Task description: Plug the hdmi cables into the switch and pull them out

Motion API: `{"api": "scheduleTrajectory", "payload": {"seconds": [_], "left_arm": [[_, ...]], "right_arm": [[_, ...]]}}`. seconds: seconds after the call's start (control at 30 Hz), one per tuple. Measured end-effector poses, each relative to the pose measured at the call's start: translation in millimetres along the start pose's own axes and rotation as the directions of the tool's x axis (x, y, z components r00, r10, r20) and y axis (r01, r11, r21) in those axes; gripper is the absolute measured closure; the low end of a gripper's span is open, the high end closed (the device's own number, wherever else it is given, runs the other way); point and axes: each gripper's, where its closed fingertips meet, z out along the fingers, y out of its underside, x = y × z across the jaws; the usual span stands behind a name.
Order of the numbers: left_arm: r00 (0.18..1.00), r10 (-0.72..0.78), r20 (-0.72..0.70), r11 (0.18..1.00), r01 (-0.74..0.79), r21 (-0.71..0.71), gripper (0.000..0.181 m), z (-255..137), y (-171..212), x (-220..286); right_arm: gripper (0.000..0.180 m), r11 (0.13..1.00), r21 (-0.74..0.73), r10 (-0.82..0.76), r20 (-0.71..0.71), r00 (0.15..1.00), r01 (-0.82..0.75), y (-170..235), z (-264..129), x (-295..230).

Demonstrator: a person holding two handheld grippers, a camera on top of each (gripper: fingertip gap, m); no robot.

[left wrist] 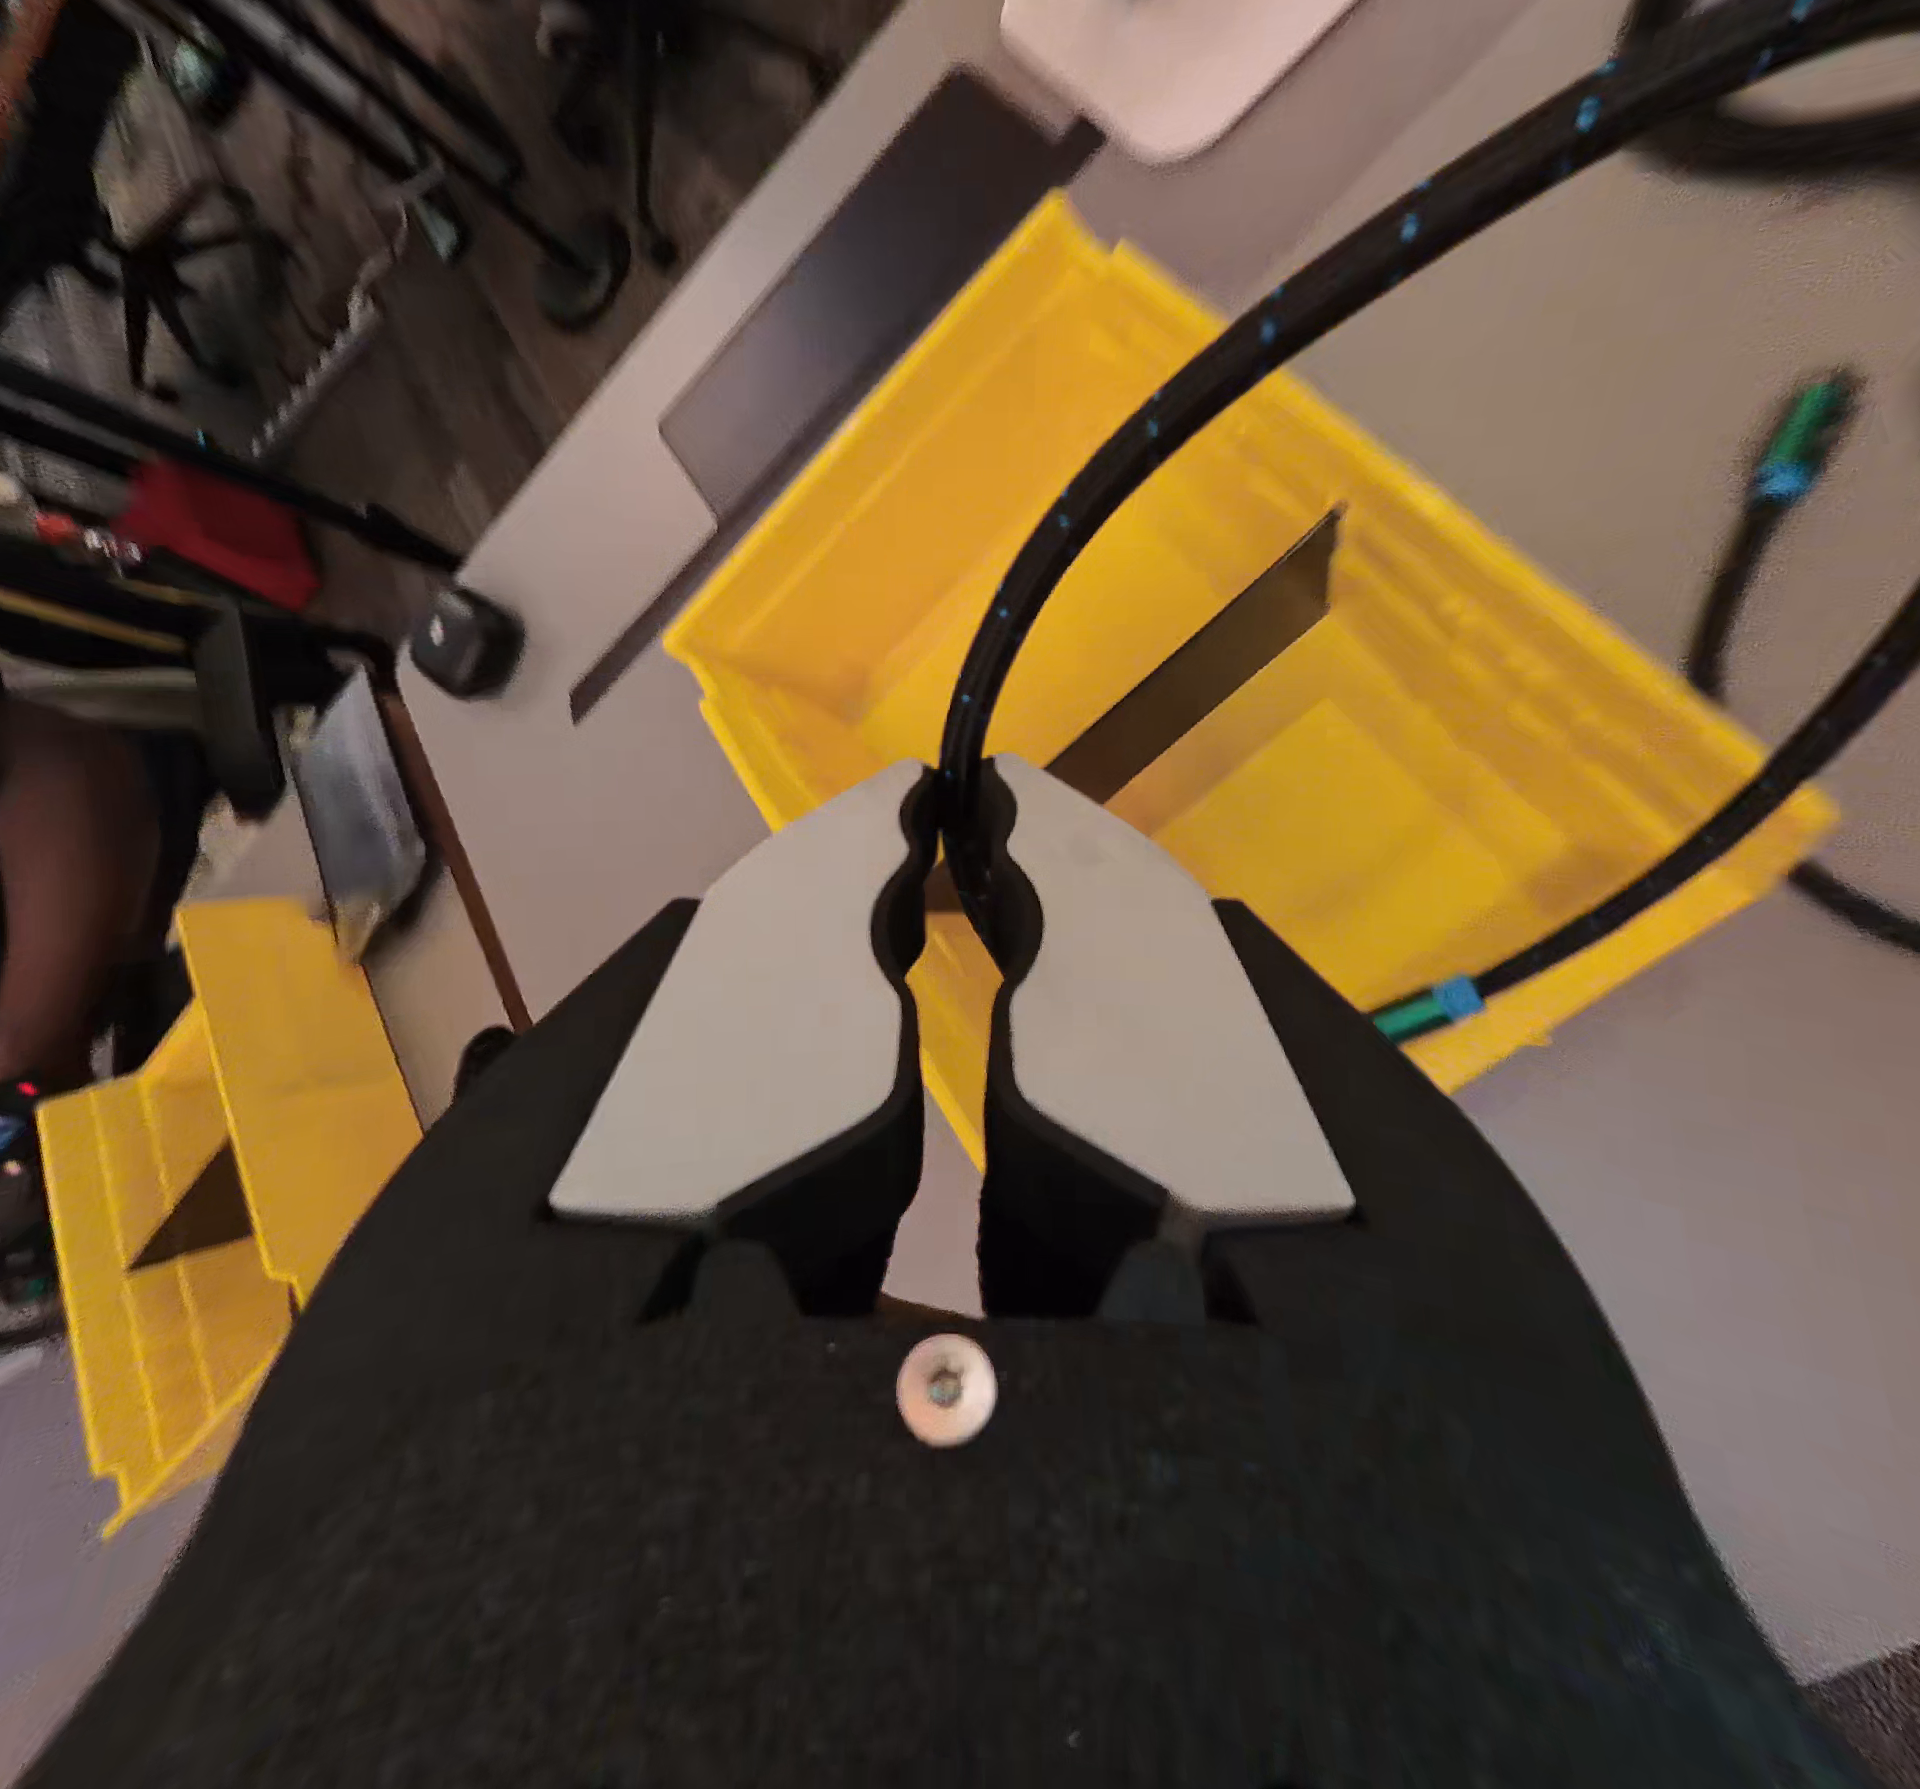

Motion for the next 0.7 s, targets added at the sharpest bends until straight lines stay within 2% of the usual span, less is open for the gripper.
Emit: {"api": "scheduleTrajectory", "payload": {"seconds": [0.1, 0.2, 0.33, 0.43, 0.53, 0.6, 0.7], "left_arm": [[0.996, 0.060, -0.059, 0.994, -0.054, 0.097, 0.175, -30.9, -37.2, 27.1], [0.976, 0.174, -0.131, 0.975, -0.152, 0.164, 0.175, -44.7, -66.2, 78.2], [0.929, 0.318, -0.191, 0.938, -0.280, 0.204, 0.174, -33.5, -90.8, 160.4], [0.872, 0.424, -0.246, 0.902, -0.382, 0.200, 0.174, -14.1, -100.9, 221.9], [0.790, 0.523, -0.320, 0.852, -0.480, 0.210, 0.174, 7.7, -111.0, 277.0], [0.708, 0.601, -0.372, 0.798, -0.557, 0.228, 0.174, 22.4, -114.4, 310.6], [0.577, 0.684, -0.447, 0.721, -0.628, 0.292, 0.174, 42.4, -119.5, 361.3]], "right_arm": [[0.125, 0.998, 0.039, -0.049, -0.081, 0.996, 0.052, -10.6, 1.3, 13.1], [0.124, 0.997, 0.066, -0.041, -0.113, 0.993, 0.048, -18.9, 4.2, 22.2], [0.124, 0.995, 0.092, -0.025, -0.114, 0.993, 0.036, -26.8, 10.4, 27.6], [0.123, 0.995, 0.102, -0.008, -0.065, 0.998, 0.015, -29.6, 18.4, 21.0], [0.121, 0.994, 0.093, -0.043, -0.072, 0.996, 0.049, -30.9, 25.5, 18.3], [0.123, 0.990, 0.094, -0.090, -0.172, 0.981, 0.107, -37.8, 15.7, 34.1], [0.123, 0.988, 0.075, -0.102, -0.321, 0.941, 0.133, -43.8, -20.3, 68.3]]}}
